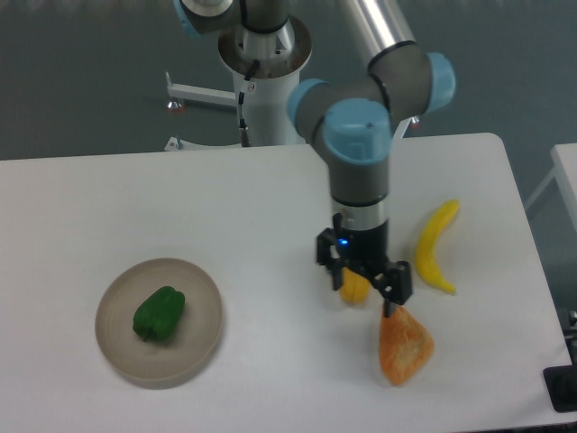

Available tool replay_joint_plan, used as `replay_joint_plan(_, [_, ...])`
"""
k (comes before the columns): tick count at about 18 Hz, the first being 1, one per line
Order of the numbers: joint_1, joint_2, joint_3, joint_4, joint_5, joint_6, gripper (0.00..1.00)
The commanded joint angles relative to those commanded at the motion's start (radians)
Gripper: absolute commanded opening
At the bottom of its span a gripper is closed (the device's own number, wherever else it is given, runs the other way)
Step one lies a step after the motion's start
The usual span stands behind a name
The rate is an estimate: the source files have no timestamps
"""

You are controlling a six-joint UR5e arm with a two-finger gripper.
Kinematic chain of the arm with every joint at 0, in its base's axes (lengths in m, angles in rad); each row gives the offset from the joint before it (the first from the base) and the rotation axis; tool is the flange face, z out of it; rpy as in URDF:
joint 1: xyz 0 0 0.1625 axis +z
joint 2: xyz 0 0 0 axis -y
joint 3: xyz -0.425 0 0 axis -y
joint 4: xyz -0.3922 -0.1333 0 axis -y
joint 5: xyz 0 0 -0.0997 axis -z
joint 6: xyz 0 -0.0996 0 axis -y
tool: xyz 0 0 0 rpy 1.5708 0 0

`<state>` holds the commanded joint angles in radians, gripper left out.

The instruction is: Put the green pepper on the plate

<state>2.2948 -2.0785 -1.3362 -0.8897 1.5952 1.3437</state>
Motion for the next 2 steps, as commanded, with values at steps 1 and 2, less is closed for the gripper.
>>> replay_joint_plan(1, [0.000,-0.002,0.000,0.002,0.000,0.003,1.00])
replay_joint_plan(2, [0.000,-0.003,0.002,0.000,0.000,0.003,1.00])
